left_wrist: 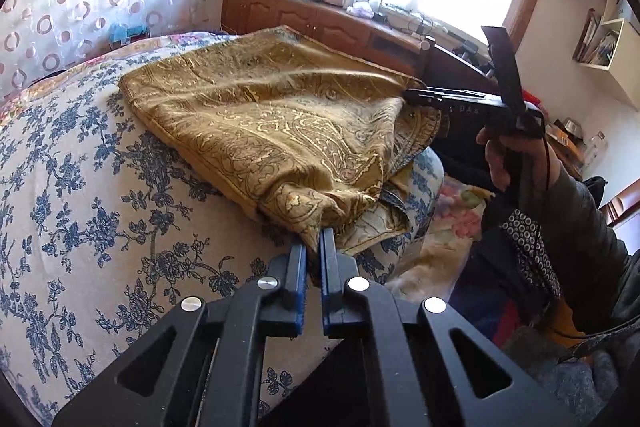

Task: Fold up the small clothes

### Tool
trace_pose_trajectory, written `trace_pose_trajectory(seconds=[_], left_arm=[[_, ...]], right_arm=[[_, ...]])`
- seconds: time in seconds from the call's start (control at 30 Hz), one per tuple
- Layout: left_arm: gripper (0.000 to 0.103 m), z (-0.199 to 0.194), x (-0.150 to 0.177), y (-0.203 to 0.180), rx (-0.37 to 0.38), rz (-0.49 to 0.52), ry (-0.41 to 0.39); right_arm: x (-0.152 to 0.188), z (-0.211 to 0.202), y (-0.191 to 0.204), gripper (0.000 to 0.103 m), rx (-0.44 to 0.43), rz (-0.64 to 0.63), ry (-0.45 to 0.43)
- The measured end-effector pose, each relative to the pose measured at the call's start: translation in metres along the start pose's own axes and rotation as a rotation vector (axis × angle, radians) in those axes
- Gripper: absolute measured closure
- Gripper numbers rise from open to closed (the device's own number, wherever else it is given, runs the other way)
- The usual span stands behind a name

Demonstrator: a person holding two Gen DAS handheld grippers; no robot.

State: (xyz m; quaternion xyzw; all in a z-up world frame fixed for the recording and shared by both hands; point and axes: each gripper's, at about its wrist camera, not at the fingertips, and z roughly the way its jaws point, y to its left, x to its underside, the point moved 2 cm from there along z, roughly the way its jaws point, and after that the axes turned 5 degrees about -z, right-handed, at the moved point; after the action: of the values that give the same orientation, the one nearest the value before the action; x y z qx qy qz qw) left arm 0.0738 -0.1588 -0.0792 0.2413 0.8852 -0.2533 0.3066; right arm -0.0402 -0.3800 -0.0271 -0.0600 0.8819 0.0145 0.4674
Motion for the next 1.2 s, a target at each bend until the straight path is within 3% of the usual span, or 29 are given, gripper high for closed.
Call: trace_pose_trajectory(seconds=[0.13,0.33,0.6,0.9,1.2], left_arm=[[0.097,0.007,0.003,0.001,0.006,-0.009,0.023],[0.097,-0.014,-0.025,-0.007,0.046,0.004,-0.067],[0.097,-0.033,-0.069,-0.019,0.067,0.028,-0.155],[0.097,-0.028,-0.086,-0.019,0.049,0.038,-0.167],[0.097,-0.028,-0.1,-0.019,0.046,0.026,-0.189]], right_arm=[[0.004,0.008,0.005,0.042,-0.032,0.006,0.023],[-0.003,-0.021,0.016,0.042,-0.045,-0.03,-0.045],[-0.008,-0.066,0.054,0.027,-0.132,-0.154,-0.144],[0.003,-0.055,0.073,0.019,-0.207,-0.274,-0.11],[0.009,-0.029,0.08,0.017,-0.14,-0.383,-0.045]])
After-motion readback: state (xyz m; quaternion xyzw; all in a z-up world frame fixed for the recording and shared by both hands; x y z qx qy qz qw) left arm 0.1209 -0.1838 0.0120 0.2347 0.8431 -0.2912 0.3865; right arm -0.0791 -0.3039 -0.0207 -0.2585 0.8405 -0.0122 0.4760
